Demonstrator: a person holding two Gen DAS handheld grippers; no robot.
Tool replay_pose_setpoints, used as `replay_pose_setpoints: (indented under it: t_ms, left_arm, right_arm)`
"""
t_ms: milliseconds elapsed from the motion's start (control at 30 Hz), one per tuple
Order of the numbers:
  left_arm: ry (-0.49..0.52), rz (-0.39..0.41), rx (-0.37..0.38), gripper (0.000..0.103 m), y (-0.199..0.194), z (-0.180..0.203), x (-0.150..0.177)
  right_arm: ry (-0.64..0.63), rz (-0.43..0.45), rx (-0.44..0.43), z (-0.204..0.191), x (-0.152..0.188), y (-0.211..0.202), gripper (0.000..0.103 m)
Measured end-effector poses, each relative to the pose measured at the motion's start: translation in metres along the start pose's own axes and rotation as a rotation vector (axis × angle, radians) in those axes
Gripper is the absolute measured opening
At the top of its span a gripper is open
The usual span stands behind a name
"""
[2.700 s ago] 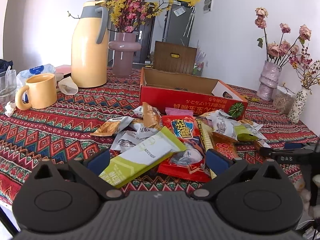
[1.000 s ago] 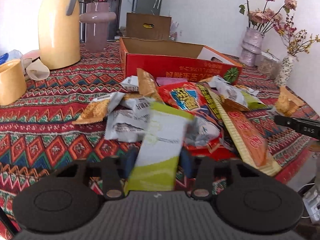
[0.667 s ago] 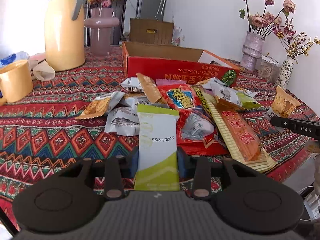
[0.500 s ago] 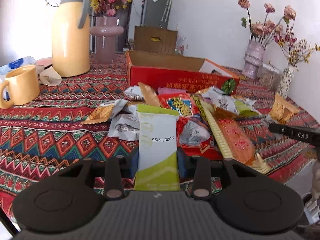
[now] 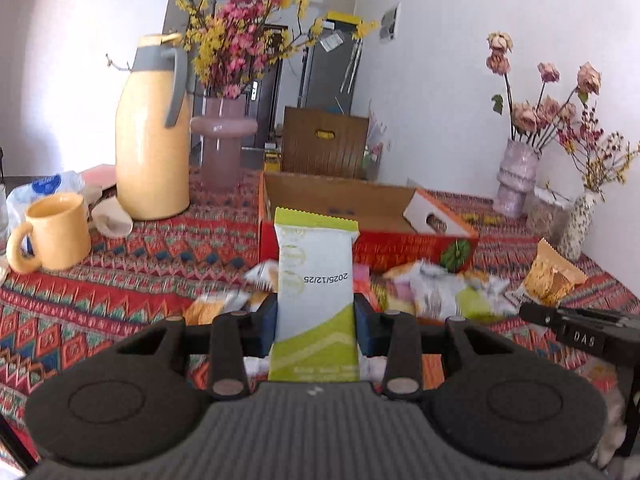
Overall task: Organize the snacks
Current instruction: 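Carry both held packets over the open cardboard box with both grippers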
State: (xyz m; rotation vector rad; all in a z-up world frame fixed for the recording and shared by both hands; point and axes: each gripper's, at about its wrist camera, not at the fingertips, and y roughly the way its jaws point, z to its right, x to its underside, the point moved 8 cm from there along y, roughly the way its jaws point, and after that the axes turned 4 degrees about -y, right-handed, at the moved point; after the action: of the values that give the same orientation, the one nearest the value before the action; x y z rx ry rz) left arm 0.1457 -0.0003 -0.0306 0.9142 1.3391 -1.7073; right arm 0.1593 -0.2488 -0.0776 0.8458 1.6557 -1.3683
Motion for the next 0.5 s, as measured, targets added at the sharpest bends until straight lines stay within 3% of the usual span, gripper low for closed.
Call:
replay_pose_setpoints:
  t_ms: [500]
  left_arm:
    - [-0.018,0.047,-0.031,0.039,0.063,0.029,-0.077]
  right_arm:
    - [0.0,0.071,-0.001,0.001,-0.07,0.045,0.015]
